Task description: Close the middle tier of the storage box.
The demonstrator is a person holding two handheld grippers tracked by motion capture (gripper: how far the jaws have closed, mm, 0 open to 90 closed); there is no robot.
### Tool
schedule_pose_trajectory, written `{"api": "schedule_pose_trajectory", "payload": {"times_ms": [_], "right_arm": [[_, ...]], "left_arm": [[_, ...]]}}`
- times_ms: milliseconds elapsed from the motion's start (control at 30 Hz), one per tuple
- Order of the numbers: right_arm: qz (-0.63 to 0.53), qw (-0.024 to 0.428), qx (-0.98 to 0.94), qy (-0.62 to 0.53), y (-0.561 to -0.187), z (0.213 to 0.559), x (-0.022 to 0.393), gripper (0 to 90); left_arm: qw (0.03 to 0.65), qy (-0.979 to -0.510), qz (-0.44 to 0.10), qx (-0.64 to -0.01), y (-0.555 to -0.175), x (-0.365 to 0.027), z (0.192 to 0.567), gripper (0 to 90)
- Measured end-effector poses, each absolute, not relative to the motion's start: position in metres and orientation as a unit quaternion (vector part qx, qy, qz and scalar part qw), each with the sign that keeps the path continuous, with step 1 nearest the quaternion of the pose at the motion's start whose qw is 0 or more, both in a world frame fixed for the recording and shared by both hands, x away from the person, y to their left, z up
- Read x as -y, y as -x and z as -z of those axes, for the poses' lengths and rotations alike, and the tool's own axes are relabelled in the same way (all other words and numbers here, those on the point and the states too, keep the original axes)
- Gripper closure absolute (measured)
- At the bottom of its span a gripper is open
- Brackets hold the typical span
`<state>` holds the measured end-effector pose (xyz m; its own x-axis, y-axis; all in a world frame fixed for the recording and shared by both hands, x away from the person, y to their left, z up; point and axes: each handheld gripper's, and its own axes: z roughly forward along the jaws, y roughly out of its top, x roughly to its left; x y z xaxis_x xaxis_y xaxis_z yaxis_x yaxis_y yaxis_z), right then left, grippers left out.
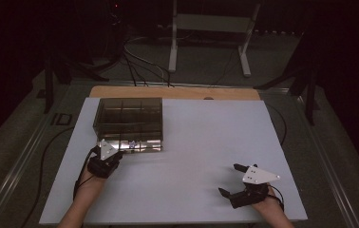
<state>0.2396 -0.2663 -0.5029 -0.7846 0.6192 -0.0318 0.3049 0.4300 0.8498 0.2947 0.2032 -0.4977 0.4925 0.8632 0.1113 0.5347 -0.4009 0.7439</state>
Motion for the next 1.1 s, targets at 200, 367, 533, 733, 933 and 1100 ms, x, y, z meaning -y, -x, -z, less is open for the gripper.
{"api": "schedule_pose_trajectory", "payload": {"times_ms": [200, 367, 533, 733, 933, 1100], "right_arm": [[-0.455, 0.173, -0.828, -0.279, -0.2396, 0.5029, 0.2663, 0.1], [-0.455, 0.173, -0.828, -0.279, -0.2396, 0.5029, 0.2664, 0.1], [-0.455, 0.173, -0.828, -0.279, -0.2395, 0.5029, 0.2661, 0.1], [-0.455, 0.173, -0.828, -0.280, -0.2395, 0.5029, 0.2665, 0.1], [-0.455, 0.173, -0.828, -0.279, -0.2396, 0.5031, 0.2663, 0.1], [-0.455, 0.173, -0.828, -0.279, -0.2396, 0.5031, 0.2665, 0.1]], "left_arm": [[0.327, -0.799, -0.250, -0.439, -0.2967, -0.2039, 0.4969, 89.8], [0.327, -0.799, -0.249, -0.438, -0.2976, -0.2038, 0.4966, 89.8], [0.326, -0.799, -0.250, -0.438, -0.2991, -0.2030, 0.4960, 89.8], [0.321, -0.800, -0.253, -0.439, -0.3007, -0.2021, 0.4955, 89.8], [0.321, -0.800, -0.255, -0.439, -0.3019, -0.2026, 0.4948, 89.8], [0.321, -0.799, -0.254, -0.441, -0.3033, -0.2034, 0.4954, 89.8]]}}
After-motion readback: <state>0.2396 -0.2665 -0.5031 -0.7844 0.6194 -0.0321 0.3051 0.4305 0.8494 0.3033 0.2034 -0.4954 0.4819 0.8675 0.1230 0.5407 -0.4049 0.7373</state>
